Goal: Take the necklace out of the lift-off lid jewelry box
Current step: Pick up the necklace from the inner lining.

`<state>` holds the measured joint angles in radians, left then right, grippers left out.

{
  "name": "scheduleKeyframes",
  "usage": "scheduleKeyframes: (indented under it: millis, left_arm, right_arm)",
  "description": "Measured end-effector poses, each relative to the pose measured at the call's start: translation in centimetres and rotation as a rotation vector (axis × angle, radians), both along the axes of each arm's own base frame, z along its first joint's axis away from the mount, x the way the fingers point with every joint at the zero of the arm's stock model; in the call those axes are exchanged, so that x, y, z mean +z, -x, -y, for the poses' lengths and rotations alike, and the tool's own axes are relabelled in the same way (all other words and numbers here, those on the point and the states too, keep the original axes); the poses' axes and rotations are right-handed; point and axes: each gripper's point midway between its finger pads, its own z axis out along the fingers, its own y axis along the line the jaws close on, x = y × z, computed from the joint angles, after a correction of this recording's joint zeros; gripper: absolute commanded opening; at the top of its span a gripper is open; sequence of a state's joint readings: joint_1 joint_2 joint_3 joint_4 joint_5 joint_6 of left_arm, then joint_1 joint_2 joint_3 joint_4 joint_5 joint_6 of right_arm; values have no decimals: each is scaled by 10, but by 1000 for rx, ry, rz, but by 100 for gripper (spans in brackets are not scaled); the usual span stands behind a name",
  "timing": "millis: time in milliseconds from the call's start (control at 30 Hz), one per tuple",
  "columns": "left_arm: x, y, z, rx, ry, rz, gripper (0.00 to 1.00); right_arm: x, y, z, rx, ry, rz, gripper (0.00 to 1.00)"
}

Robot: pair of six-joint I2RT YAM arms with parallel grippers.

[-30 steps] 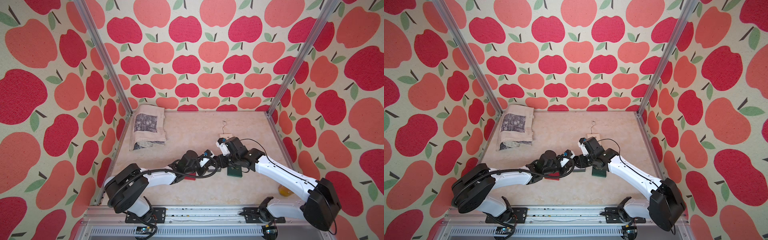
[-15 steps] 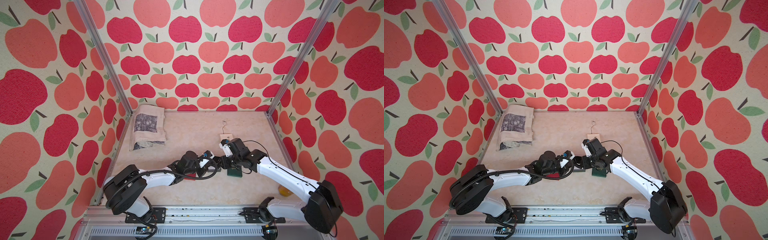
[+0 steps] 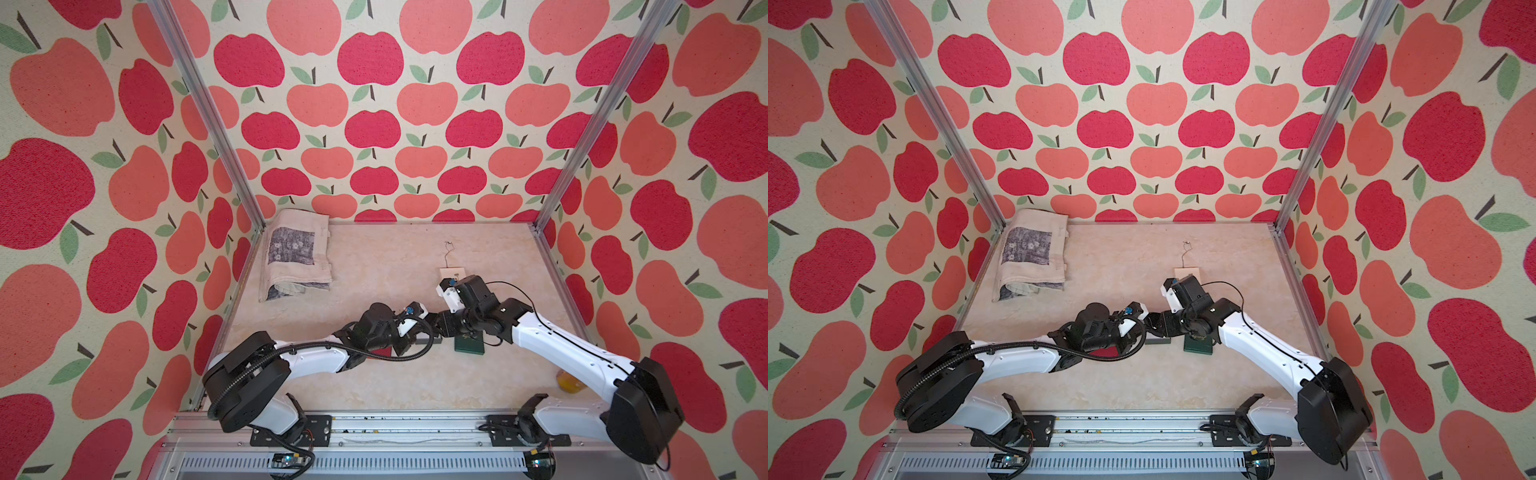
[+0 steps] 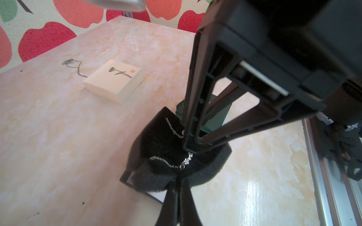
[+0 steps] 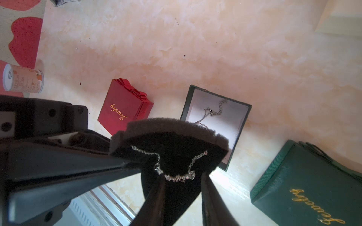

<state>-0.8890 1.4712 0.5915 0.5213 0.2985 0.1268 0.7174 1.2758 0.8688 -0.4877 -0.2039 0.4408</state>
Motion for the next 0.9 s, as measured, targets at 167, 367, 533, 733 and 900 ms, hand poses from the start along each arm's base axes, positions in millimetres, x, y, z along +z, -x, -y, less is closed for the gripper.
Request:
scheduleKeyframes:
  millis: [167, 367, 533, 733, 900]
  left_arm:
    - [-1, 0, -1, 3, -3, -1, 0]
    - [-1, 1, -2, 2, -4, 3, 0]
    - [-1, 1, -3, 4, -3, 5, 0]
    - [1, 2, -3, 2, 1, 11, 0]
    - [4, 2, -3, 4, 5, 21, 0]
  right_arm:
    - [1, 2, -5, 10, -32, -22, 32]
    - [0, 5, -13, 25, -75, -45, 31]
    - [4, 6, -19, 35, -109, -52, 29]
    - [5, 7, -20, 41, -116, -58, 29]
    - [7, 6, -15, 26, -113, -47, 32]
